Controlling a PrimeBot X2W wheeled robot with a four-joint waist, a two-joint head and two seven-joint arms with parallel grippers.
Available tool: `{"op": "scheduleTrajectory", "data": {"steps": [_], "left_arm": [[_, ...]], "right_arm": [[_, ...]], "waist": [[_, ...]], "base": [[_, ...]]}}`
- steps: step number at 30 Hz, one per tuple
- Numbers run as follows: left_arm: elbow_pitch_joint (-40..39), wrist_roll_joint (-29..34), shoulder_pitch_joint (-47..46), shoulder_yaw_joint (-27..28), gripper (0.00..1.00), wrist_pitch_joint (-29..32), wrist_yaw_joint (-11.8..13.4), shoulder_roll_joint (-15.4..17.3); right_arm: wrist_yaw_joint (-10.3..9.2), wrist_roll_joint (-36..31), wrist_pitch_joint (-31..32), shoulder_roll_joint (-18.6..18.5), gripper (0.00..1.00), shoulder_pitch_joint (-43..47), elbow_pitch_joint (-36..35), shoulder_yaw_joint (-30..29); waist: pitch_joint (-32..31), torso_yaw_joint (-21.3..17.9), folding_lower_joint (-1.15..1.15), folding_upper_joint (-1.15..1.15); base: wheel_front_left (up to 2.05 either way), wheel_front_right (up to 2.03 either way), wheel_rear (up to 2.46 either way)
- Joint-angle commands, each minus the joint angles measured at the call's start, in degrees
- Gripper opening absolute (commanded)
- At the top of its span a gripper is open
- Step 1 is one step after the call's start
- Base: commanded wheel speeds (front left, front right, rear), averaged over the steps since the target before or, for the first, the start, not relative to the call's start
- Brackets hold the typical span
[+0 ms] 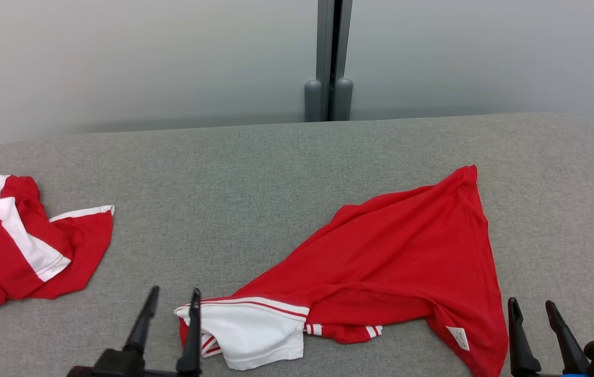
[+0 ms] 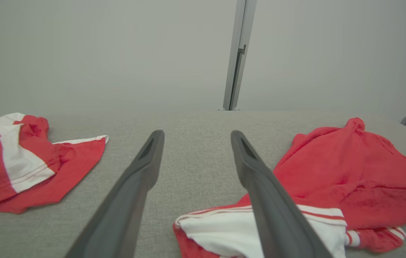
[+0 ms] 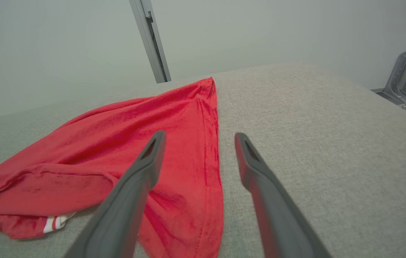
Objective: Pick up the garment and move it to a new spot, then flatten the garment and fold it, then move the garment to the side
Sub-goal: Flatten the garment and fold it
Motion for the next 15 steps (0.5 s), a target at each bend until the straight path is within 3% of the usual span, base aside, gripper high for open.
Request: {"op": "scheduleTrajectory", "data": {"steps": [1,10,15], "left_arm": [[0.9,-1.3,0.9,-2.2,1.0,-0.2,-0.1,0.6],[6.1,-4.8,4.0,-14.6,1.0,-0.1,-0.1,4.6],[10.2,-7.0,2.9,-16.7,1.0,-0.2,-0.1,4.4]], "right_arm": [[0.01,-0.4,-0.2,0.1,1.0,0.9,0.2,-0.1],[0.01,-0.4,-0.2,0.1,1.0,1.2,0.3,-0.1],[0.01,-0.6,-0.2,0.1,1.0,0.7,0.6,0.0]], "waist": [[-0.1,0.0,0.0,0.0],[-0.1,0.3,0.0,0.0],[0.1,0.1,0.0,0.0]], "base": [[0.0,0.0,0.0],[0.0,0.0,0.0],[0.0,0.0,0.0]]}}
